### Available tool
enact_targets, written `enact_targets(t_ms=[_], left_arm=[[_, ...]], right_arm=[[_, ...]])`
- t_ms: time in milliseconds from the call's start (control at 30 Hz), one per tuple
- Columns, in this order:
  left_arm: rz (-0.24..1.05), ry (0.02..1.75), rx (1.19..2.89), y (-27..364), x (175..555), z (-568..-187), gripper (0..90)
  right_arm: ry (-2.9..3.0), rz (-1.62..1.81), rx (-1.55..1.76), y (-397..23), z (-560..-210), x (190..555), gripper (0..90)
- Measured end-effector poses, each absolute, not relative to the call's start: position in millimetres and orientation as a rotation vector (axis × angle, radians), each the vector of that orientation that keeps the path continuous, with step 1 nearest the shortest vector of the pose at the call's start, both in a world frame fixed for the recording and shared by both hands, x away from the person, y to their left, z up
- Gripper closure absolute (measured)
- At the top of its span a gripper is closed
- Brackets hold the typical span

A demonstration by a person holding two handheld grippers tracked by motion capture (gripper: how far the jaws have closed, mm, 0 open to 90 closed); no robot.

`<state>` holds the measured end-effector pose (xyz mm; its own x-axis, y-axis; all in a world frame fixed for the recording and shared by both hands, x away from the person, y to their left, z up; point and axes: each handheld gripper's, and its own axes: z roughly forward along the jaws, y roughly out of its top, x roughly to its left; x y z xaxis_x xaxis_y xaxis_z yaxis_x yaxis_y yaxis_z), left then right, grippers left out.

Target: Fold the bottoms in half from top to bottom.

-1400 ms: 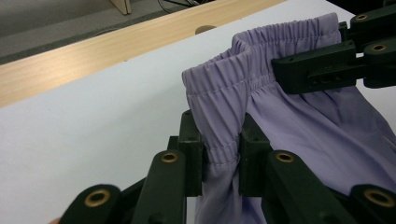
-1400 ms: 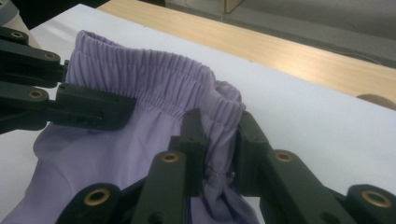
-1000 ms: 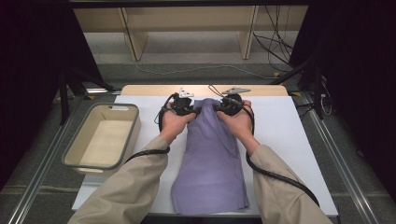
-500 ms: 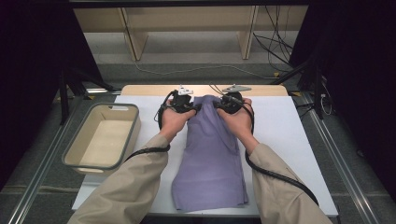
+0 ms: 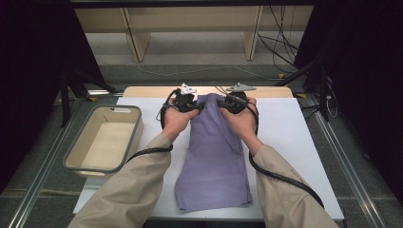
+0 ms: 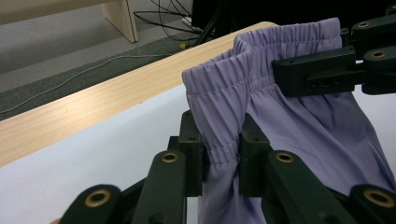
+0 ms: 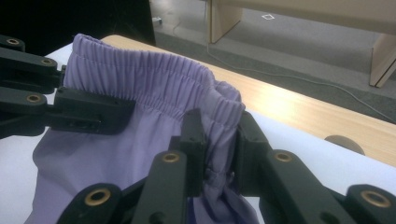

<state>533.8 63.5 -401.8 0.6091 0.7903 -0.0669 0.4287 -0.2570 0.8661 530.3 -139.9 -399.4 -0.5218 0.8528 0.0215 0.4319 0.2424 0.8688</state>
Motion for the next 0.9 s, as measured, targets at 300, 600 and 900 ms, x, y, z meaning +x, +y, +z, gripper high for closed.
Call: enact_targets(t_ms=[300,600,900], left_arm=[[0.471,0.977,1.879,64,536,-395,75.4],[0.487,0.954,1.88,62,539,-387,75.3],[0.508,0.928,1.873,59,539,-382,75.3]], right_arm=[[2.027,1.237,1.168,-140,-395,529,77.1],[2.004,1.238,1.162,-142,-389,530,77.1],[1.981,1.257,1.159,-145,-384,530,77.1]])
